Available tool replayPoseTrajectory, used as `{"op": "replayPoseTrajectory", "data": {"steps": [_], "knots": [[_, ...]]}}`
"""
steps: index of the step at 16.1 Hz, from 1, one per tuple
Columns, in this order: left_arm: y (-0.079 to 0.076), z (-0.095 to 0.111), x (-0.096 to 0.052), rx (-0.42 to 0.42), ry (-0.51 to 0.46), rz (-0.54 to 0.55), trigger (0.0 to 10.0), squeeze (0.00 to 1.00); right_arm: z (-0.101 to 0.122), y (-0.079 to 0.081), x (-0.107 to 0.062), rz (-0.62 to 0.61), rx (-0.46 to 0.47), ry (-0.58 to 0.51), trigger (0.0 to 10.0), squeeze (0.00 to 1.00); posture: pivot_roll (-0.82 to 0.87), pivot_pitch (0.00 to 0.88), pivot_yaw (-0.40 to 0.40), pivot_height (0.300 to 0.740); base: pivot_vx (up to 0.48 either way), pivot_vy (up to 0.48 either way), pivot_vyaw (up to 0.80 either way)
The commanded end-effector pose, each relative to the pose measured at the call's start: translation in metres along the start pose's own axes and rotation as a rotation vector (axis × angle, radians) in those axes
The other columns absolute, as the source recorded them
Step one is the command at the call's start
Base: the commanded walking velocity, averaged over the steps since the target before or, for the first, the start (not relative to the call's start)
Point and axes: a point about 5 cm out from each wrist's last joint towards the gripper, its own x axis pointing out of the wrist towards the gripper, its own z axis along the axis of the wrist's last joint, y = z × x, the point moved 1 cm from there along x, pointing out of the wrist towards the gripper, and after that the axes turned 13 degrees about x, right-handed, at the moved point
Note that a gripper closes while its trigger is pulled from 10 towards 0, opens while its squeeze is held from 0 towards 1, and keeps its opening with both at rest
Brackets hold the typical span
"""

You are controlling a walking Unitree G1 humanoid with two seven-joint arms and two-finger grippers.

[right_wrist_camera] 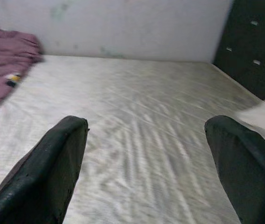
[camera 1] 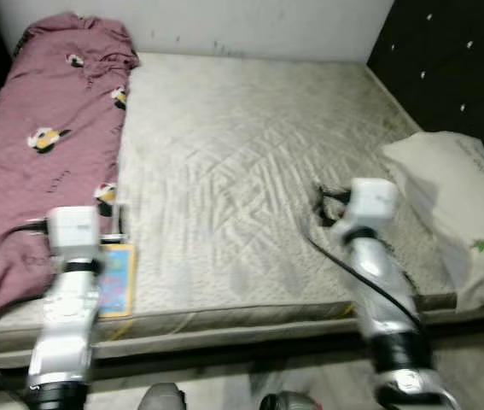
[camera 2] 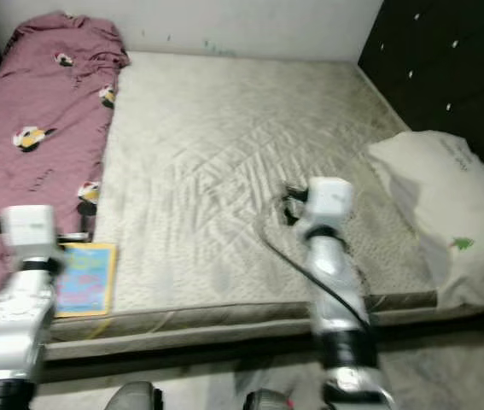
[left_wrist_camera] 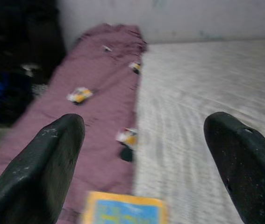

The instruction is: Clean up the room

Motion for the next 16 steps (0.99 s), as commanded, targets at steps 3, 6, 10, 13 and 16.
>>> {"op": "replayPoseTrajectory", "data": {"steps": [3,6,10,13,16], "knots": [[-0.0092,-0.0021,-0.0047,-0.009,0.004,-0.032,10.0,0.0,0.0057,-0.0129,-0.0008,-0.036,-0.013,-0.013,10.0,0.0,0.12,0.062,-0.07,0.74,0.0,0.476,0.0],[-0.0129,-0.0018,-0.0059,-0.017,0.004,-0.037,10.0,0.0,0.0041,-0.0115,-0.0012,-0.036,-0.01,-0.009,10.0,0.0,0.12,0.062,-0.07,0.74,0.0,0.476,0.0],[-0.0141,-0.0006,-0.0057,-0.026,0.001,-0.037,10.0,0.0,0.005,-0.0131,-0.0007,-0.042,-0.009,-0.008,10.0,0.0,0.12,0.072,-0.071,0.74,0.0,0.476,0.0],[-0.0136,-0.0003,-0.0051,-0.029,-0.001,-0.037,10.0,0.0,0.0046,-0.0137,-0.0011,-0.048,-0.007,-0.008,10.0,0.0,0.12,0.075,-0.066,0.74,0.0,0.476,0.0],[-0.0126,0.0016,-0.0045,-0.031,-0.015,-0.04,10.0,0.0,0.0038,-0.0144,-0.0009,-0.057,0.0,-0.005,10.0,0.0,0.12,0.075,-0.063,0.74,0.0,0.476,0.0]]}}
